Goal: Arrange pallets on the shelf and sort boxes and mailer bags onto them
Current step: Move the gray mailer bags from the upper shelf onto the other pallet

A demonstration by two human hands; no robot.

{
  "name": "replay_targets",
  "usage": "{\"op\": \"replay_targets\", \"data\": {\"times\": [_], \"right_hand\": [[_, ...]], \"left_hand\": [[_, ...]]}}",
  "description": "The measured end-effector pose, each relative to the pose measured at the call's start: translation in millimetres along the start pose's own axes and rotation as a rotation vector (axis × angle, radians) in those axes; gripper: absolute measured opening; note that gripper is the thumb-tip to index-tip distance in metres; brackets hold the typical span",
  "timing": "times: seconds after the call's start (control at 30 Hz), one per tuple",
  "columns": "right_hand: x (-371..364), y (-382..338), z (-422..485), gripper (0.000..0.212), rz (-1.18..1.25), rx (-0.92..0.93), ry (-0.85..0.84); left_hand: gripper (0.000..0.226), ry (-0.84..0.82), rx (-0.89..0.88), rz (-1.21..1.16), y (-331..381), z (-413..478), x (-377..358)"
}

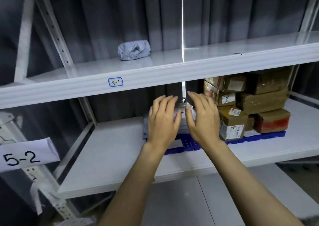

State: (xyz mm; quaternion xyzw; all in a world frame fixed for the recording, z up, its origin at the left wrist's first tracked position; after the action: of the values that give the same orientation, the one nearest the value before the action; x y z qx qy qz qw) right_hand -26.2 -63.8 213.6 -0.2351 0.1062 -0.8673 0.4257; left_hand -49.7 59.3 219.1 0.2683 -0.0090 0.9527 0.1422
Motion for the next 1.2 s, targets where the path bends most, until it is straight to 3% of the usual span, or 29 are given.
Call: {"op": "replay_targets", "data": {"times": [0.2,0.43,0.8,1.2], "right_hand": [[32,-49,37,0.035,-0.032,0.162,0.136],[31,-86,104,0.032,-0.037,0.241,0.105],[-45,-113,204,0.032,-0.159,0.212,-0.202],[-116,-80,248,0.04,-0.298,0.076,-0.426]], "left_hand": [[0.035,0.188,-0.1,0.069,12,35,61],[0.036,0.245,-0.087,0.18,-19,89,100],[0.032,0.026,0.025,0.352,-96,172,101],[0.037,-0.275,0.047,0.597,-142,240,37]]}}
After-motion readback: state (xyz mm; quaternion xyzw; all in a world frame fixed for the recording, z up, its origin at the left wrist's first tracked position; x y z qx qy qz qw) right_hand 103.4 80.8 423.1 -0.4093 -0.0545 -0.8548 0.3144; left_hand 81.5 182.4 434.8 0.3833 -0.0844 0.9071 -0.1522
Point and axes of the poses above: each hand's wrist, its own z-axis towards the middle knuckle, its own x-axis out of the back of the hand, y = z × x, the point moved 6 cm from there along z, towards the middle knuckle, and after that the axes turned 7 degrees about z, right-handed, at the moved point
